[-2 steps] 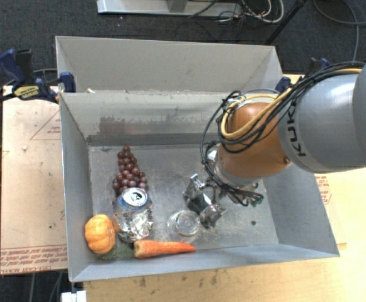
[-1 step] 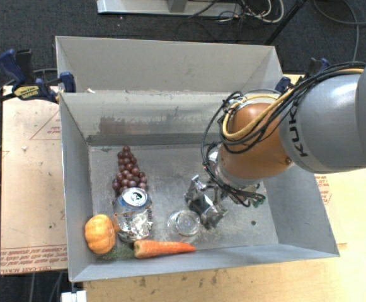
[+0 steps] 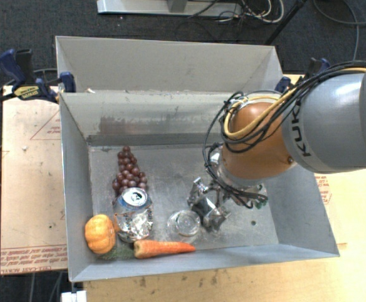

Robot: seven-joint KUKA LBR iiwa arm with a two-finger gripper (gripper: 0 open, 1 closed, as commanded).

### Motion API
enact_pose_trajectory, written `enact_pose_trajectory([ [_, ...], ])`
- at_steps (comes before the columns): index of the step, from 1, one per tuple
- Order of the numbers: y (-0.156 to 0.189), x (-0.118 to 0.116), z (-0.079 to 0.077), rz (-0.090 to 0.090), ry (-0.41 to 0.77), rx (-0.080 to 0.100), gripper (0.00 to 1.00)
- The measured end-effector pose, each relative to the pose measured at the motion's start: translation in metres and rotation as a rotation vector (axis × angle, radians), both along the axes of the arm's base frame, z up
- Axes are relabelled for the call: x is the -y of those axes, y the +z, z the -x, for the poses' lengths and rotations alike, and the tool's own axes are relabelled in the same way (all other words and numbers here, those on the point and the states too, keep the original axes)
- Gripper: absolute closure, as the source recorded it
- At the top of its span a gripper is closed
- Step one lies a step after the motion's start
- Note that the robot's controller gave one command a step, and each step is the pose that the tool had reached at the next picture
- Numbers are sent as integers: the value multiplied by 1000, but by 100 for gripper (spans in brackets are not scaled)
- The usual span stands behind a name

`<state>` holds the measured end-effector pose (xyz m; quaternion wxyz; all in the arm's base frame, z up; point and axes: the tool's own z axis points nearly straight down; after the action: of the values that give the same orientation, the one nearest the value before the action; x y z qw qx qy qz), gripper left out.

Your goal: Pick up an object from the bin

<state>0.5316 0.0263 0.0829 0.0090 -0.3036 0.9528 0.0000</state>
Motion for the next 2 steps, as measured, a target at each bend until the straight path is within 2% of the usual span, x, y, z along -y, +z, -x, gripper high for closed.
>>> enact_pose_trajectory([
  [1, 18, 1, 4, 3, -2, -19, 100],
  [2, 40, 1, 3, 4, -4, -17, 100],
])
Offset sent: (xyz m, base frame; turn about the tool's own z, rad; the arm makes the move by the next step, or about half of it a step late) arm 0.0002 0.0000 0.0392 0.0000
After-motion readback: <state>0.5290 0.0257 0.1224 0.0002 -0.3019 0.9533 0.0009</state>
